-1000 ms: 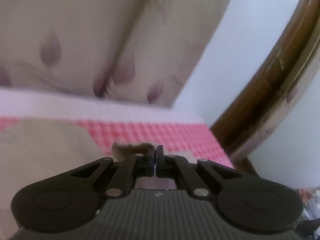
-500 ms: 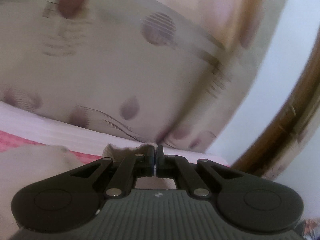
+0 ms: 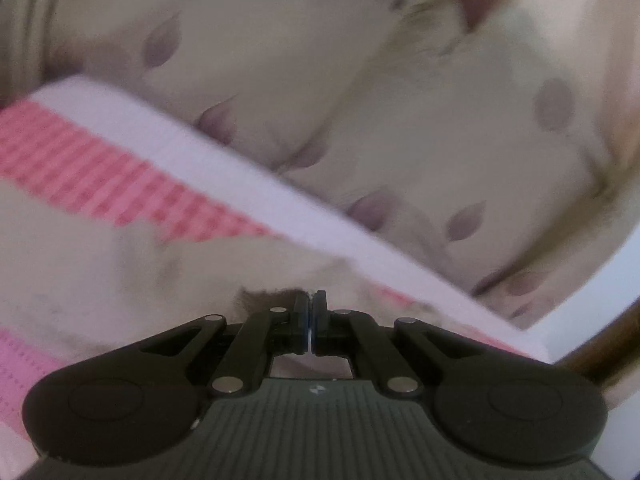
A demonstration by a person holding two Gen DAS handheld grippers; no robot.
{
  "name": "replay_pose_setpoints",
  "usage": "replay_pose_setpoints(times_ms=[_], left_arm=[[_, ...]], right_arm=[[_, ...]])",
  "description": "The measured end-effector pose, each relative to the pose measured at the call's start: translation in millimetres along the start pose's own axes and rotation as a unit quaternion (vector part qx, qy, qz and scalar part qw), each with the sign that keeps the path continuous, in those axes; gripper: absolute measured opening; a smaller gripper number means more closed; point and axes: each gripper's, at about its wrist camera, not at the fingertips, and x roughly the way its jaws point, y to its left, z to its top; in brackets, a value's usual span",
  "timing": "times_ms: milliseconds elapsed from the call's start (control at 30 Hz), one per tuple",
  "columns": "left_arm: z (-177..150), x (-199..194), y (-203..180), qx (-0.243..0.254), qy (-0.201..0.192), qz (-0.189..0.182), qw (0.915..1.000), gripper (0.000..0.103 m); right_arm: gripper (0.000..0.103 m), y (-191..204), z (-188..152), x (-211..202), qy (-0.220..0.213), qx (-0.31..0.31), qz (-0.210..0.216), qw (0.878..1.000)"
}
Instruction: Fold small clothes
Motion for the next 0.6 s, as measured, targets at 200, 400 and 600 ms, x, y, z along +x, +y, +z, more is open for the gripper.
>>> replay_pose_setpoints(times_ms=[200,400,600], left_arm=[[-15.0,4.4,28.4,0.034,-0.009,0.01,0.9993,0.0],[-31.8,0.6,41.5,0.023,-0.017,0.011,0.9995,0.0],[-48.7,-9.4,59.9,0.001,-0.042,0.056,0.9975,0.0]], right_arm=[[0.05,-8.5,-1.7,-3.0,0.015,0.024,0.027,0.999],[0.051,-12.5,22.9,-6.3,-0.017,0.037,0.022,0.999],[0.051,-18.1,41.6,41.8,0.016,0.08,0.044,0.996]])
